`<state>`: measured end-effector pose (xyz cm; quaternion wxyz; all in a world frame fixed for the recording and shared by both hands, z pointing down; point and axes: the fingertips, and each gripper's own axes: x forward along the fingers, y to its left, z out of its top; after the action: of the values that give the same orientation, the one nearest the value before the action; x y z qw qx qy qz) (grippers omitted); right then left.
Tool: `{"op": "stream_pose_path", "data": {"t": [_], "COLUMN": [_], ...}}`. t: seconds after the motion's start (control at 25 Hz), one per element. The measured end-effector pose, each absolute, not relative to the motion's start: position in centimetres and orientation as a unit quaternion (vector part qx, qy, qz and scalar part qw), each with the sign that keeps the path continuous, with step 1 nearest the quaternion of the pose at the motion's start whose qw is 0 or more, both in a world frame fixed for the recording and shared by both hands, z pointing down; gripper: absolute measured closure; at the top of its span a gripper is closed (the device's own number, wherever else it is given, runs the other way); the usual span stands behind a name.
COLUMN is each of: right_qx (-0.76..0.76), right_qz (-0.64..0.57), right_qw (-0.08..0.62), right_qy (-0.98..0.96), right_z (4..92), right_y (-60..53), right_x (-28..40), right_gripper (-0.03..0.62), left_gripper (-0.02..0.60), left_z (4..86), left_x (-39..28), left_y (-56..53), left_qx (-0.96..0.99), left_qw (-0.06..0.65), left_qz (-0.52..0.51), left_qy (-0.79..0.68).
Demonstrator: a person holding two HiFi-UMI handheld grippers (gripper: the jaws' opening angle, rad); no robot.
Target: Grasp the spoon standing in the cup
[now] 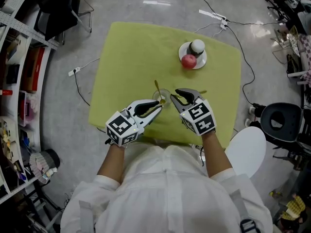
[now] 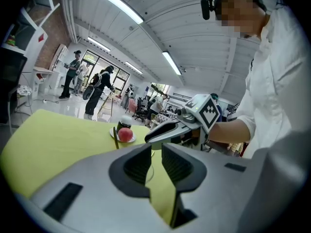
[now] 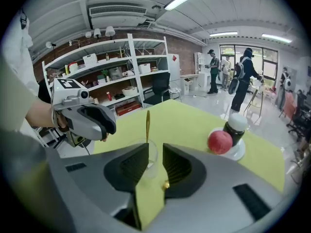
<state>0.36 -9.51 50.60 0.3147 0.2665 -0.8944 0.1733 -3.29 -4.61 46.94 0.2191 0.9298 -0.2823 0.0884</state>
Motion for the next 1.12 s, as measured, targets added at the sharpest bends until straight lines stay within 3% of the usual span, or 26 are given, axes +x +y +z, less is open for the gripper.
{"op": "stream_pose_path", "data": {"t": [0.8,1.12], "right_qx": [0.236,0.242], "right_qz": [0.173,0.164], "right_qw": [0.363,0.380], "right_qy": [-0.885,-0.877], "right_z": [53.2,53.6], "right_y": [-10.5,-10.7], "right_x": [-5.0,-4.9], "right_gripper": [0.522,0.566], "left_gripper": [0.515,0.515], "left_z": [47.4,47.3], "left_x": [-6.0,-6.6], "left_y": [-4.8,-5.3], "left_qx": [0.927,0.928], "left_qw": [0.226,0.226], "left_qz": [0.093,0.091], "left_qy": [-0.286,-0.282]}}
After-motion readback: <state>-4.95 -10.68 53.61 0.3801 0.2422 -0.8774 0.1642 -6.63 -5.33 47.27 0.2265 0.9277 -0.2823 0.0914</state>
